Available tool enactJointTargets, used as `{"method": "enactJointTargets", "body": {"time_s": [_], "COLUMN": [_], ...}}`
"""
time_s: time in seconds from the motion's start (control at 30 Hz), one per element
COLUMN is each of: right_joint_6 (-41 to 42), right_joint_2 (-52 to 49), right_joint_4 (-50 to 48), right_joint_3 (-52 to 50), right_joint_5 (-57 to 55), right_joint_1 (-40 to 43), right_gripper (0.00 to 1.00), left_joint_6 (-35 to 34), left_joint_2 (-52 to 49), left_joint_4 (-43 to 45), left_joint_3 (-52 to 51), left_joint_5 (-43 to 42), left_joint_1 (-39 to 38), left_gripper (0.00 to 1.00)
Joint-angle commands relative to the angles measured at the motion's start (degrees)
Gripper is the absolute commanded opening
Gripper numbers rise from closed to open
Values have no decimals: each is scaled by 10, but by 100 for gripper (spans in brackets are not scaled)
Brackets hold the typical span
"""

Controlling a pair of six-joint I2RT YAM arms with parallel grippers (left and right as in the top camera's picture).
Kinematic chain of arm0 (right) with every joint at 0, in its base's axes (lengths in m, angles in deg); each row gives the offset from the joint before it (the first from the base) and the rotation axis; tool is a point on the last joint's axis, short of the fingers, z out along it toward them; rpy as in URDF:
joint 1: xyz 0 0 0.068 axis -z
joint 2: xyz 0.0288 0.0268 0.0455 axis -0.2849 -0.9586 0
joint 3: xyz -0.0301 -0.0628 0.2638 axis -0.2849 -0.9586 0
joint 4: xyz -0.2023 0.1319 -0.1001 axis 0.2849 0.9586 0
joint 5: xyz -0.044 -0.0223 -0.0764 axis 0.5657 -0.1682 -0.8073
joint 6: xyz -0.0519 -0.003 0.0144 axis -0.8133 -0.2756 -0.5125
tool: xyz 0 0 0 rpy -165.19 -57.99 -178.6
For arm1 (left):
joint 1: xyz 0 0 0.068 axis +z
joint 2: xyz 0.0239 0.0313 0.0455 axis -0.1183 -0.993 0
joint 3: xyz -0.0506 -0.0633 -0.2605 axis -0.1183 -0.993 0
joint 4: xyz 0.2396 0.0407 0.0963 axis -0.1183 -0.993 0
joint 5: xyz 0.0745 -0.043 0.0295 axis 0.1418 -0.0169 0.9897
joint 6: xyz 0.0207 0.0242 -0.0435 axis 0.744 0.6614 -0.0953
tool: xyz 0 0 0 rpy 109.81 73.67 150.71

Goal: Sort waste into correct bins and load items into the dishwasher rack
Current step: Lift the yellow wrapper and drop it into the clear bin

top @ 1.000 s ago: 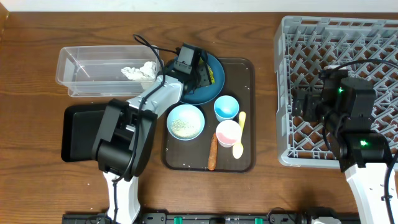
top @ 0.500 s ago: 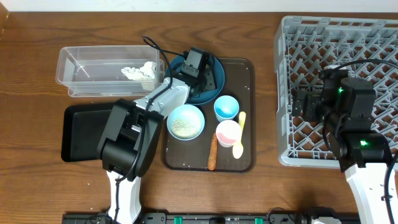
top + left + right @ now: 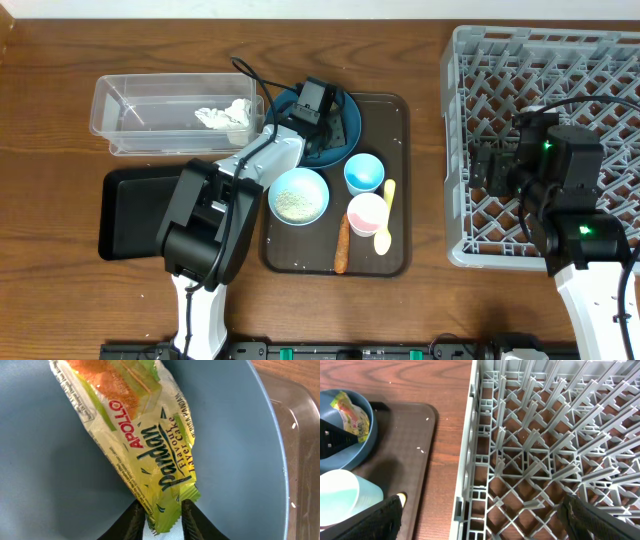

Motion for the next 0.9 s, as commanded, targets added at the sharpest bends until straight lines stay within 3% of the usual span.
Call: {"method": "enactJointTargets", "body": {"time_s": [0.0, 0.17, 0.43, 0.7, 0.87], "right_joint_6": [-6, -6, -6, -6, -6], "right_joint_2": [0, 0, 0, 0, 0], "right_joint_4": [1, 1, 2, 1, 2], "right_joint_3": [10, 10, 10, 10, 10], "right_joint_5": [4, 4, 4, 4, 4], "right_joint_1": [8, 8, 8, 8, 8], "right_gripper": [99, 99, 99, 99, 99], "left_joint_6": [15, 19, 71, 188, 206], "left_joint_2": [-9, -9, 22, 158, 233], "left_joint_4": [-1, -1, -24, -85, -114], "left_joint_3": [-4, -4, -3, -2, -2], "left_joint_5": [16, 16, 28, 70, 134], "left_joint_1": [1, 2, 10, 35, 78], "left_gripper": [23, 6, 6, 6, 6]}}
